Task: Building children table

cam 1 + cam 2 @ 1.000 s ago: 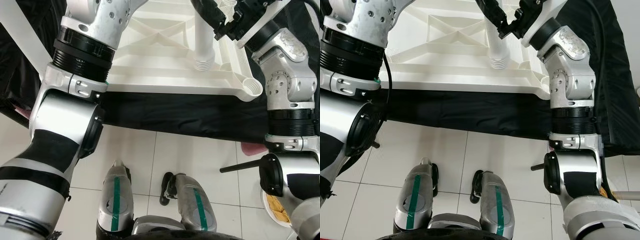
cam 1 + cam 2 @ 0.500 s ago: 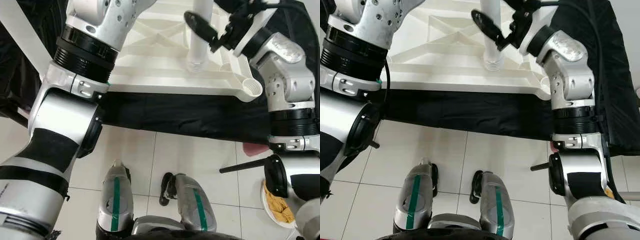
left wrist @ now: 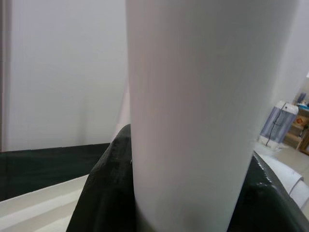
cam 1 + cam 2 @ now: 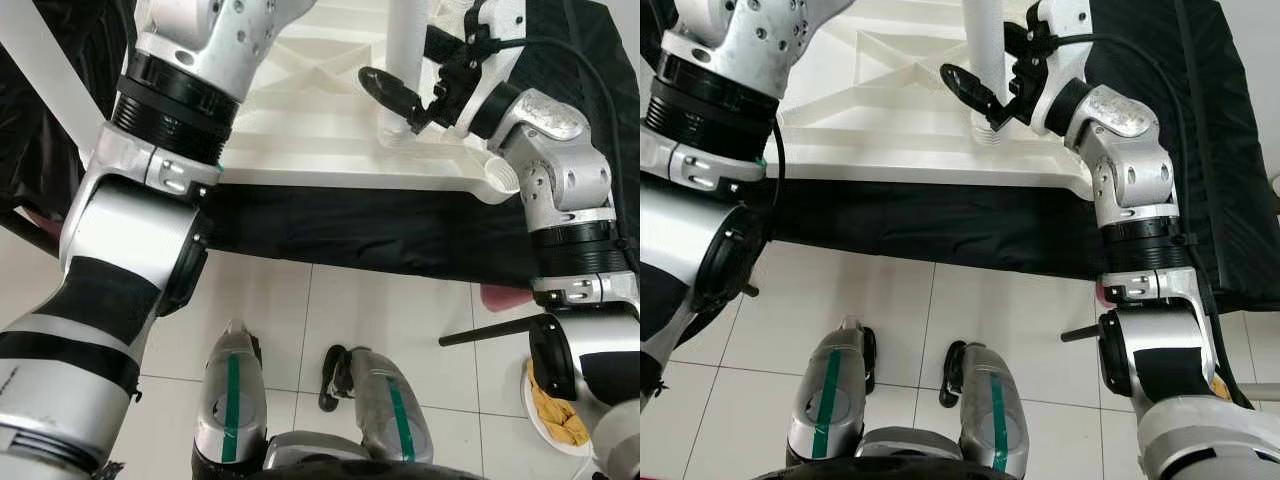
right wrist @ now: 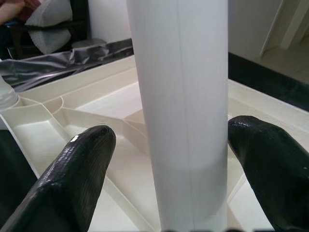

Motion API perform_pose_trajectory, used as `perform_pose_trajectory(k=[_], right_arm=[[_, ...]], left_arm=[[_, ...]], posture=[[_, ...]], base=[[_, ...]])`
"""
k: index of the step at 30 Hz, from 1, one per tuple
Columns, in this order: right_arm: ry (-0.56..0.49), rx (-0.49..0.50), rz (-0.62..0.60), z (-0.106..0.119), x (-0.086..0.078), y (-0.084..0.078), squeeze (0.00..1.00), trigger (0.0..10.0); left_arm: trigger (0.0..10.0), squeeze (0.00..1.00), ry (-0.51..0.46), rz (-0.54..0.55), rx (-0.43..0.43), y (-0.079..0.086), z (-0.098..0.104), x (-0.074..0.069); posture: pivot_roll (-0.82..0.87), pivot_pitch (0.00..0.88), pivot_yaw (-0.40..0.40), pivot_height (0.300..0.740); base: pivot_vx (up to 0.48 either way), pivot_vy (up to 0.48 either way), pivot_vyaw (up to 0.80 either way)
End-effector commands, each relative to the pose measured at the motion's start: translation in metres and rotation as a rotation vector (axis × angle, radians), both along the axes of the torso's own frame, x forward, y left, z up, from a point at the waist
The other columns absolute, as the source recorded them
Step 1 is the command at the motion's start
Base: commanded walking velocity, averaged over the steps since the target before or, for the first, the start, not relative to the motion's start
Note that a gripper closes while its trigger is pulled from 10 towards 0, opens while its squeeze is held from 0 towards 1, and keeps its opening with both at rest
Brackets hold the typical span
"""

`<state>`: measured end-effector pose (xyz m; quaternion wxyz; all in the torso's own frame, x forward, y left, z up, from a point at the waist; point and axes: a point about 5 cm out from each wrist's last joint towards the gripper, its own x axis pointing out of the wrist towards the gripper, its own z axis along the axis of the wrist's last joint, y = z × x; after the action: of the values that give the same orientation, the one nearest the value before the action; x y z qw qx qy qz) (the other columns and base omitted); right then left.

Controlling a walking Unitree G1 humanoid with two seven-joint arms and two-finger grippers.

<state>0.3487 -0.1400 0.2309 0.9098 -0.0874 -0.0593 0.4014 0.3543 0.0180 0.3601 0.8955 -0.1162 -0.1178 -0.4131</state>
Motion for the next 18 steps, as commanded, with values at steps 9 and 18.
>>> perform_pose_trajectory(k=[9,18], right_arm=[[0.004,-0.045,-0.003,-0.002,0.008,0.000,0.00,10.0],[0.014,-0.121,-0.013,-0.009,0.015,-0.004,0.00,10.0]], left_arm=[[10.0,0.00,-0.132,-0.333,-0.018,-0.008,0.018,-0.015],[10.0,0.00,-0.142,-0.345,-0.023,-0.007,0.020,-0.016]], posture=[[0.11,0.017,-0.079,0.740],[0.11,0.021,-0.079,0.740]], base=[[0.000,0.000,0.00],[0.000,0.000,0.00]])
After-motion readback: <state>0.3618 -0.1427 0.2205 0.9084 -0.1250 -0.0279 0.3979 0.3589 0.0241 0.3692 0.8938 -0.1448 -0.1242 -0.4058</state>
